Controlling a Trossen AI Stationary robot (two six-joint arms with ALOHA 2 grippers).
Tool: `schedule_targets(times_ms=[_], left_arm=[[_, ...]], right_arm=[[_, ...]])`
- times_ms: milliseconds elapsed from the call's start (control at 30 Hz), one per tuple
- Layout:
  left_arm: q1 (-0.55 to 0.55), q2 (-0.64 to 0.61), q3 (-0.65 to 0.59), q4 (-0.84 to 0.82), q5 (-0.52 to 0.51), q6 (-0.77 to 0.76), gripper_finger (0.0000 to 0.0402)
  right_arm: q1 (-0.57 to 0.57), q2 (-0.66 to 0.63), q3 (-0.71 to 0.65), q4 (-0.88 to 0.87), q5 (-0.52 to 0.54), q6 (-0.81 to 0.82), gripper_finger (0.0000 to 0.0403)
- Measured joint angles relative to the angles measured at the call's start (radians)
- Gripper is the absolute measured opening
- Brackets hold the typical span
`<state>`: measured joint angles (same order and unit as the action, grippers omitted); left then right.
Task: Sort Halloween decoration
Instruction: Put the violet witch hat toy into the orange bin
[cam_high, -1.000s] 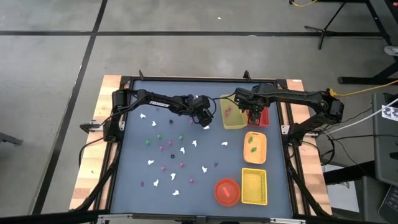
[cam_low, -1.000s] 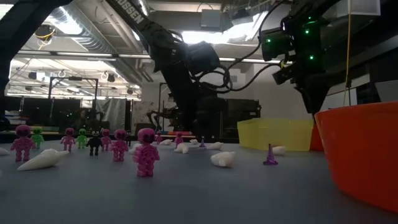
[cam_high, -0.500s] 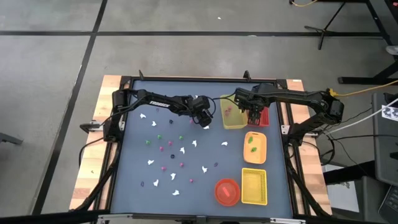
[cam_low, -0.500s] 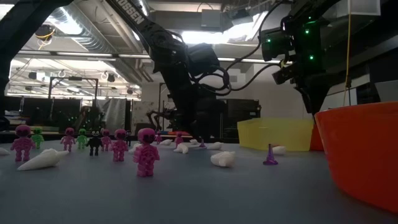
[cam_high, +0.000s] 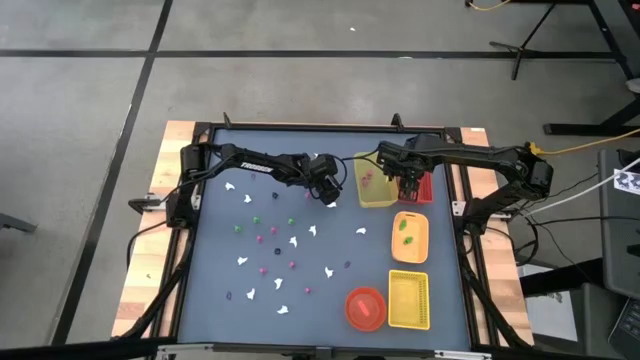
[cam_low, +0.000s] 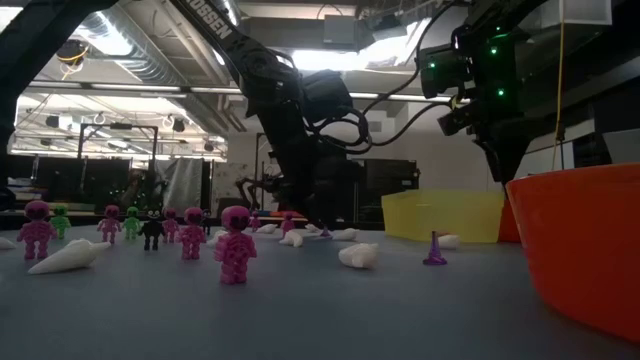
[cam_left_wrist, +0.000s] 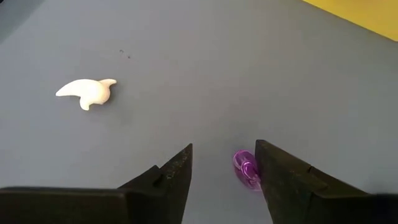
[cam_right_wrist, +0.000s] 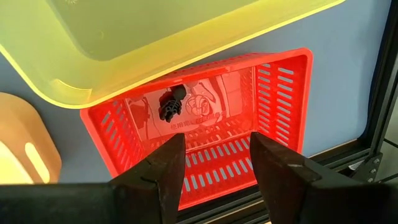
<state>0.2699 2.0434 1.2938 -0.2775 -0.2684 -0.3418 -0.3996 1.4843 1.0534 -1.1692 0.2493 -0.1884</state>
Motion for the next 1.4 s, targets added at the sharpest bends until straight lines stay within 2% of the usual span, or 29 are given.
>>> schedule_targets(times_ms=[1100, 1400], left_arm=[[-0.002, 0.000, 0.000, 0.000, 0.000, 0.003, 0.0006], [-0.002, -0.001, 0.000, 0.001, 0.000, 0.003, 0.0001]], right_arm=[[0.000, 0.000, 0.000, 0.000, 0.000, 0.000, 0.0179], [0.000, 0.000, 0.000, 0.000, 0.000, 0.000, 0.0179]])
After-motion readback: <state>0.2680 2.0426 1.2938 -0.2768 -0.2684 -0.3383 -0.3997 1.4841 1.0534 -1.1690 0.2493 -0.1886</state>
